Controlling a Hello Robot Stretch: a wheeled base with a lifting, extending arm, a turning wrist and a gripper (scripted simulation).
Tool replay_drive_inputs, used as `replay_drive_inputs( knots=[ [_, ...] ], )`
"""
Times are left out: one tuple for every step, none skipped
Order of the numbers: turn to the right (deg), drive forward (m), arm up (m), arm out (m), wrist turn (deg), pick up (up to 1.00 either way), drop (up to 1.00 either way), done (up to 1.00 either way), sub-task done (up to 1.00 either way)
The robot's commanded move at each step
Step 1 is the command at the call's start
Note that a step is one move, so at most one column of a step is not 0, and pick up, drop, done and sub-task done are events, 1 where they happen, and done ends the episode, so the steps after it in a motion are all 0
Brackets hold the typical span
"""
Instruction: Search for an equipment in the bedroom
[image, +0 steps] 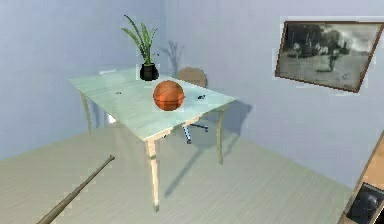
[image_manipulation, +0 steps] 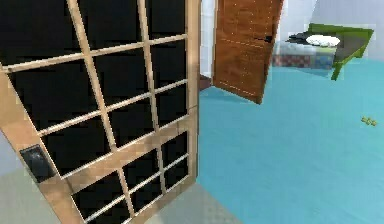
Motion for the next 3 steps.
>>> replay_drive_inputs(
  knots=[
    [0.0, 0.55, 0.00, 0.00, 0.0, 0.00, 0.00, 0.00, 0.00],
    [-9.0, 0.00, 0.00, 0.00, 0.0, 0.00, 0.00, 0.00, 0.00],
    [0.0, 0.00, 0.00, 0.00, 0.0, 0.00, 0.00, 1.00, 0.00]
  ],
)
